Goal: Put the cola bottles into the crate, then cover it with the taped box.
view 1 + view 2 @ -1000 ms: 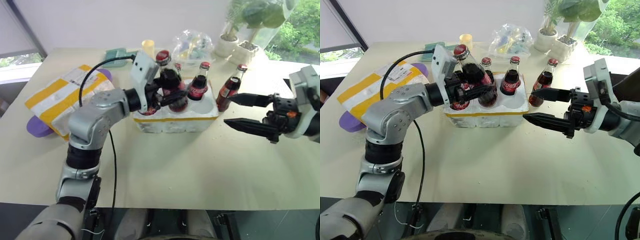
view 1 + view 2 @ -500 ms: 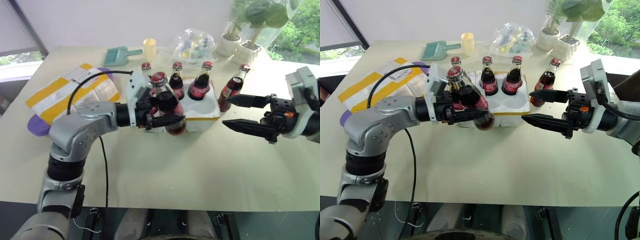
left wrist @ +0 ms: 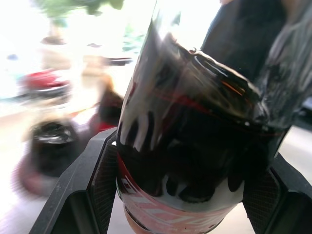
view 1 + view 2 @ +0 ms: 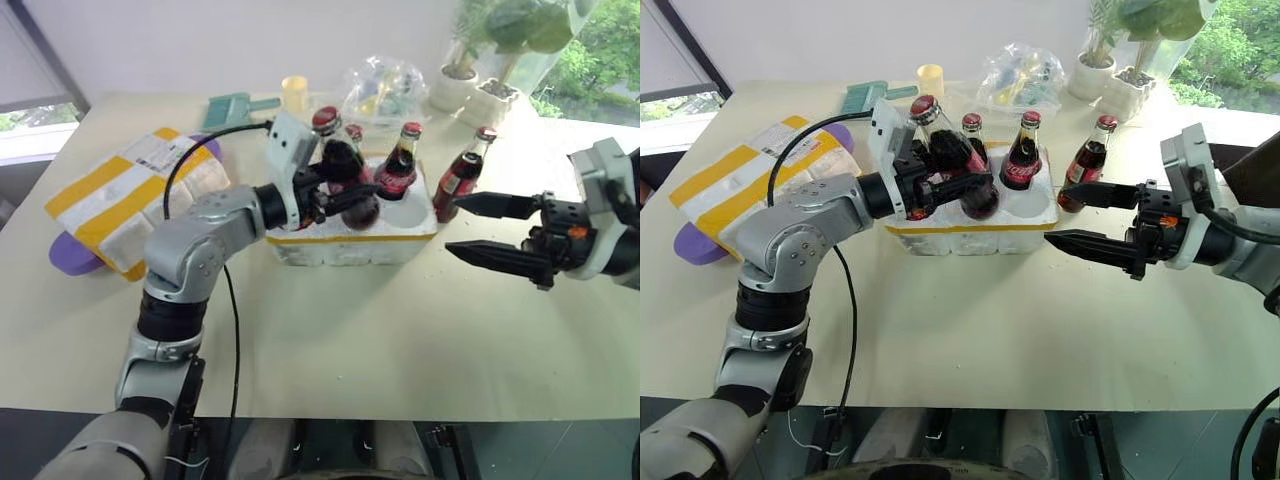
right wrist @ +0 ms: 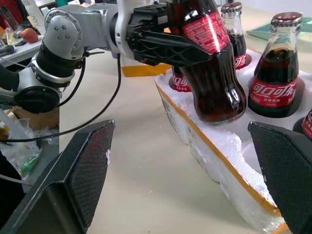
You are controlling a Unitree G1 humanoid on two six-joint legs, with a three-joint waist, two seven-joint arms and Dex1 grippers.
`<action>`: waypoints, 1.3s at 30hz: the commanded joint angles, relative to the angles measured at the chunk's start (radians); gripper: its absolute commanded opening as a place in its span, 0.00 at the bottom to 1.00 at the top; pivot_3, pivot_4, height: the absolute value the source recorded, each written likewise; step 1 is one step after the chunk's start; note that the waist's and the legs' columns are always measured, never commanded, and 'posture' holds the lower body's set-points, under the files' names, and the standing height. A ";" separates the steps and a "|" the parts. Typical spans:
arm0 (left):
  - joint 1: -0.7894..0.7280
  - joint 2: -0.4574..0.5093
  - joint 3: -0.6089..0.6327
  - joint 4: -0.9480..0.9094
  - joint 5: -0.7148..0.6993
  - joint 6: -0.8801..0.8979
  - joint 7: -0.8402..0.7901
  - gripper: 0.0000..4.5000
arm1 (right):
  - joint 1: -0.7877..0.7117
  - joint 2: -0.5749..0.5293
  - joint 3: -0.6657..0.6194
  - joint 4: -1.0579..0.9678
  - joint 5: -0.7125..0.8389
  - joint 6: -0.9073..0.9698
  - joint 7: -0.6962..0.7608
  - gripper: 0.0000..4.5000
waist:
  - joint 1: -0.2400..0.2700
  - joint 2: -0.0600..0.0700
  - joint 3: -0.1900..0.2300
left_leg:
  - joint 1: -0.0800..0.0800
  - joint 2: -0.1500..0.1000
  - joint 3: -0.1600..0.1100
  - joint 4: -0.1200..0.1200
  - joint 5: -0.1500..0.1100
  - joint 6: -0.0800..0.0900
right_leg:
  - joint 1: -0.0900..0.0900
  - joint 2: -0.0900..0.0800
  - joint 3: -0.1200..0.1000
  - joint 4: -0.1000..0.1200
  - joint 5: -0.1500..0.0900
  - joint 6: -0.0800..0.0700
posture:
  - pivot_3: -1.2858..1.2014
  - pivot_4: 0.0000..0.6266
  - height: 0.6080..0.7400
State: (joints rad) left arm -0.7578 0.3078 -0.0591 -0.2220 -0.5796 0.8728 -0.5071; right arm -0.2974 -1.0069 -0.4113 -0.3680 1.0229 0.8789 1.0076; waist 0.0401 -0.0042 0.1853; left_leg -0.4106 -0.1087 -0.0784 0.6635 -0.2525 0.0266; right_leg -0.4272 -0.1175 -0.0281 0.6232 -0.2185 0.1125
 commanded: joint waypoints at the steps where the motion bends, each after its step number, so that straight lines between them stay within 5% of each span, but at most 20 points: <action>1: -0.043 0.022 -0.007 -0.023 0.028 0.013 0.016 0.62 | 0.002 -0.014 -0.043 -0.026 -0.004 -0.030 0.005 1.00 | 0.000 0.000 0.000 | 0.000 0.000 0.000 0.000 0.000 0.000 | 0.000 0.000 0.000 0.000 0.000 0.000 | 0.52 0.24 1.00; 13: -0.057 0.017 -0.104 -0.013 0.071 0.059 -0.012 0.62 | -0.010 -0.032 -0.050 -0.031 -0.005 -0.035 0.011 1.00 | -0.003 0.000 0.000 | 0.000 0.000 0.000 0.000 0.000 0.000 | 0.000 0.000 0.000 -0.001 0.000 0.000 | 0.52 0.24 1.00; 14: -0.056 0.017 -0.103 -0.014 0.070 0.060 -0.014 0.85 | -0.011 -0.033 -0.051 -0.031 -0.004 -0.034 0.010 1.00 | -0.002 0.000 0.000 | 0.000 0.000 0.000 0.000 0.000 0.000 | 0.000 0.000 0.000 -0.001 0.000 0.000 | 0.52 0.24 1.00; 16: -0.056 0.018 -0.102 -0.016 0.073 0.059 -0.020 0.99 | -0.013 -0.034 -0.053 -0.031 -0.001 -0.033 0.009 1.00 | 0.000 0.000 0.000 | 0.000 0.000 0.000 -0.001 0.000 0.000 | 0.000 0.000 0.000 -0.001 0.000 0.000 | 0.52 0.24 1.00; 24: -0.036 0.111 -0.045 -0.084 0.007 -0.017 -0.195 0.99 | -0.014 -0.031 -0.040 -0.021 -0.028 -0.051 0.014 1.00 | -0.001 0.000 0.000 | 0.000 0.000 0.000 0.000 0.000 0.000 | 0.000 0.000 0.000 -0.001 0.000 0.000 | 0.52 0.24 1.00; 39: -0.183 0.386 0.318 0.046 -0.380 0.149 -0.403 0.99 | -0.034 -0.019 0.025 0.151 -0.244 -0.162 -0.033 1.00 | -0.006 0.000 0.000 | 0.000 0.000 0.000 0.000 0.000 0.000 | 0.000 0.001 -0.001 -0.002 0.000 0.000 | 0.52 0.24 1.00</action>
State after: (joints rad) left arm -0.9099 0.6513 0.1987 -0.2061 -0.9205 1.0031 -0.8783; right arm -0.3105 -1.0283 -0.3776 -0.2387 0.8099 0.7457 0.9982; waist 0.0345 -0.0039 0.1855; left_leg -0.4107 -0.1087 -0.0784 0.6632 -0.2526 0.0267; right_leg -0.4271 -0.1163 -0.0289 0.6214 -0.2184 0.1126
